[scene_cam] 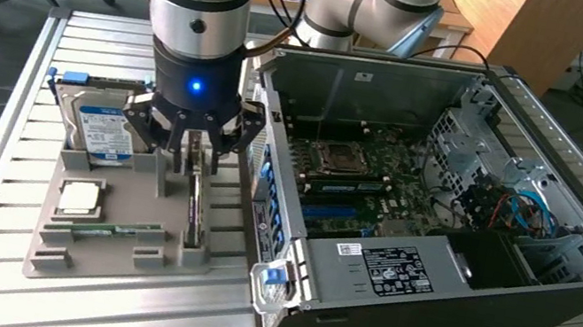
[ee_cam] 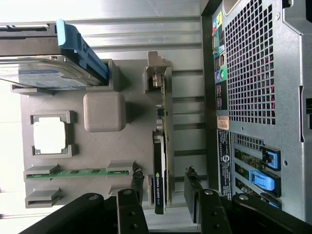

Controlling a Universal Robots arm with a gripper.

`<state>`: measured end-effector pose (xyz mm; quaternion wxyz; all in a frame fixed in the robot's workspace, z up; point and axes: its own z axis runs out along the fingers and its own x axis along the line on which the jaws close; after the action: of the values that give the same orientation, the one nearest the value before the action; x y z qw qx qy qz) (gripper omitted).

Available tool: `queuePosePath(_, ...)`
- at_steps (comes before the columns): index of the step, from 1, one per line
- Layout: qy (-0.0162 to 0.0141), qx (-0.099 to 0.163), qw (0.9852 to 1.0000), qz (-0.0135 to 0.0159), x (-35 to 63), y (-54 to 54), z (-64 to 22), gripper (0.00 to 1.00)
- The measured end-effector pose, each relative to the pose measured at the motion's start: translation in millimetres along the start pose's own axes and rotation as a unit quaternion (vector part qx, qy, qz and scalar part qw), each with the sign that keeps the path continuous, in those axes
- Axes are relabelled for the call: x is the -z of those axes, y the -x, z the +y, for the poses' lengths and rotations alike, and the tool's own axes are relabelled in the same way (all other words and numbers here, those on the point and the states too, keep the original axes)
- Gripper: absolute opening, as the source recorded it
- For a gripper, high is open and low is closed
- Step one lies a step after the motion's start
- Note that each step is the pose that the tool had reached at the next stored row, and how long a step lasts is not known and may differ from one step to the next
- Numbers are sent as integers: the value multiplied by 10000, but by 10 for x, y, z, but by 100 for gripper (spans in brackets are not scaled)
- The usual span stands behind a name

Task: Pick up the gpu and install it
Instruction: 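Pick up the gpu and move the gpu toward the slot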

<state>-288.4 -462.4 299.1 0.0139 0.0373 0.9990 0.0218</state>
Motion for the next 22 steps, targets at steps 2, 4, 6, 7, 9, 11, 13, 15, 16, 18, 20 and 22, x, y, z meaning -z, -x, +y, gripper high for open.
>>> queuePosePath(2,0,0,10000,0,-1,0,0,47)
queuePosePath(4,0,0,10000,-1,-6,0,0,47)
queuePosePath(6,0,0,10000,0,-16,-1,-1,47)
queuePosePath(7,1,0,10000,-1,-23,-1,-1,47)
queuePosePath(9,0,0,10000,0,-43,-1,-2,47)
queuePosePath(11,0,0,10000,0,-71,-2,-3,47)
queuePosePath(13,0,0,10000,-1,-101,-3,-5,47)
queuePosePath(15,0,0,10000,0,-131,-4,-6,47)
queuePosePath(16,0,0,10000,0,-146,-4,-7,47)
queuePosePath(18,0,0,10000,0,-174,-5,-8,47)
queuePosePath(20,0,0,10000,0,-200,-5,-9,47)
queuePosePath(22,0,0,10000,0,-219,-6,-10,47)
